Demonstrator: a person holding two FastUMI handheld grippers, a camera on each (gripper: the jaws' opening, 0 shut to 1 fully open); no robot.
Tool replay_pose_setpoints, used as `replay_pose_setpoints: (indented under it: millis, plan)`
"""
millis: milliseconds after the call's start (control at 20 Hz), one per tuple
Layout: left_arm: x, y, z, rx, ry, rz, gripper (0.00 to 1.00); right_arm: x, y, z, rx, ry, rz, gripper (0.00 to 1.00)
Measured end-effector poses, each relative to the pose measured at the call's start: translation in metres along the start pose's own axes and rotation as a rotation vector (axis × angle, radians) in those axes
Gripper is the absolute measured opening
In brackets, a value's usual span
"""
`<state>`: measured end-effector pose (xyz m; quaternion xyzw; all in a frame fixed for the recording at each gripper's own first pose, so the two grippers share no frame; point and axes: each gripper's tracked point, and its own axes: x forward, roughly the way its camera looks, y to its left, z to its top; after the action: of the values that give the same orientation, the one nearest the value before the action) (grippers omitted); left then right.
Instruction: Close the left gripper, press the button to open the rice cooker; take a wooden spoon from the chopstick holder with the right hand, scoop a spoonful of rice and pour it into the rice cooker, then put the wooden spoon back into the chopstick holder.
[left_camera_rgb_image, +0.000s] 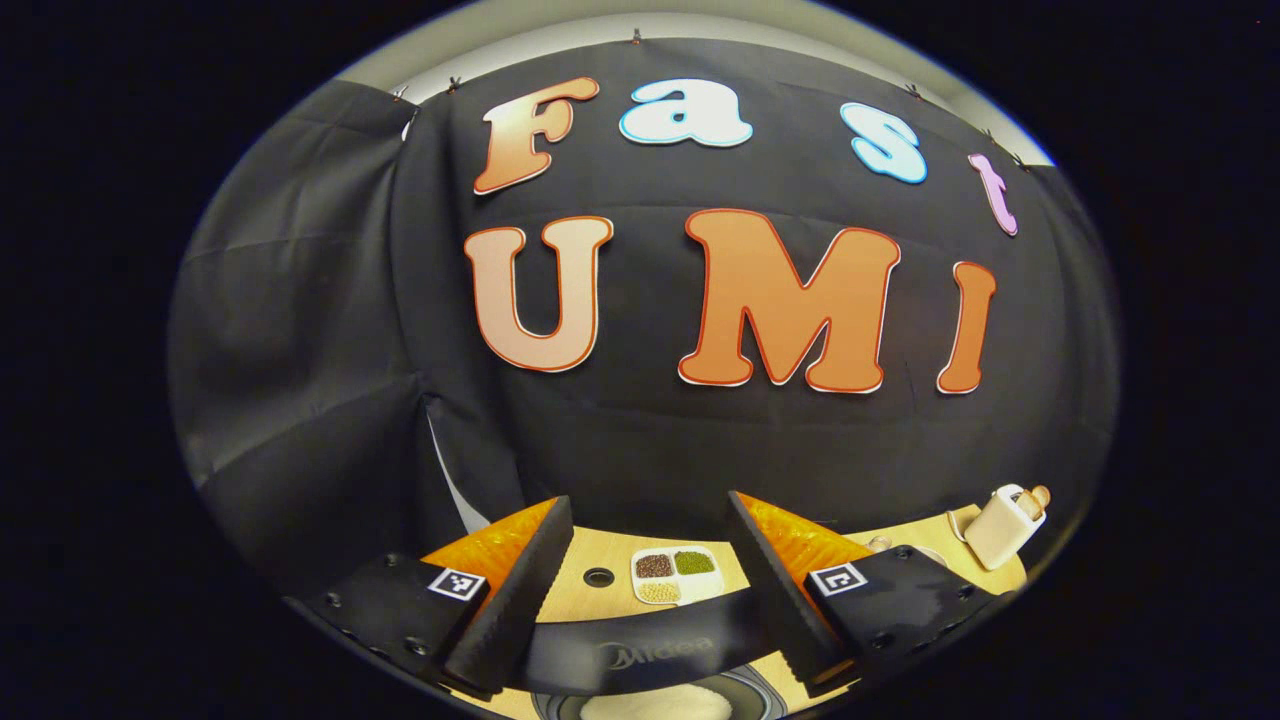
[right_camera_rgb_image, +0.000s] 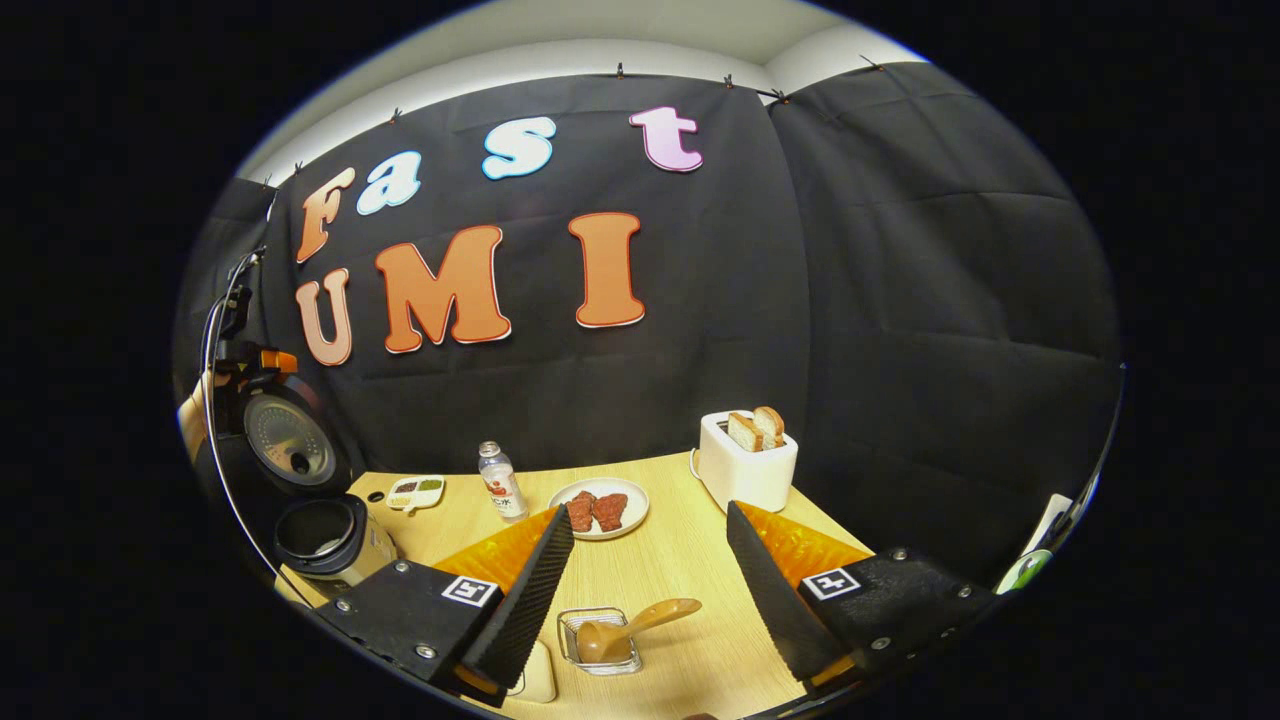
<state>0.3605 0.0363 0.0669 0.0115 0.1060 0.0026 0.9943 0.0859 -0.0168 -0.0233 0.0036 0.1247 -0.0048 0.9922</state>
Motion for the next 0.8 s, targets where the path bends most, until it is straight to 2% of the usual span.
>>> replay_pose_setpoints:
  millis: [50, 400, 450, 600, 800]
  plan:
    - [-0.005, -0.001, -0.003, -0.003, -0.004, -0.003, 0.97, -0.002, 0.001, 0.006, -0.003, -0.007, 0.005, 0.95]
    - [-0.053, -0.02, -0.034, 0.001, -0.003, -0.035, 1.0, -0.017, 0.0, 0.057, -0.036, -0.078, 0.018, 0.95]
    - [-0.061, -0.024, -0.042, -0.004, 0.0, -0.049, 0.98, -0.02, 0.0, 0.064, -0.035, -0.087, 0.023, 0.95]
    - [-0.086, -0.033, -0.068, -0.012, 0.012, -0.074, 1.0, -0.03, 0.002, 0.082, -0.031, -0.118, 0.041, 0.95]
    - [-0.116, -0.043, -0.117, -0.001, 0.025, -0.053, 0.98, -0.04, 0.007, 0.088, -0.035, -0.136, 0.073, 0.95]
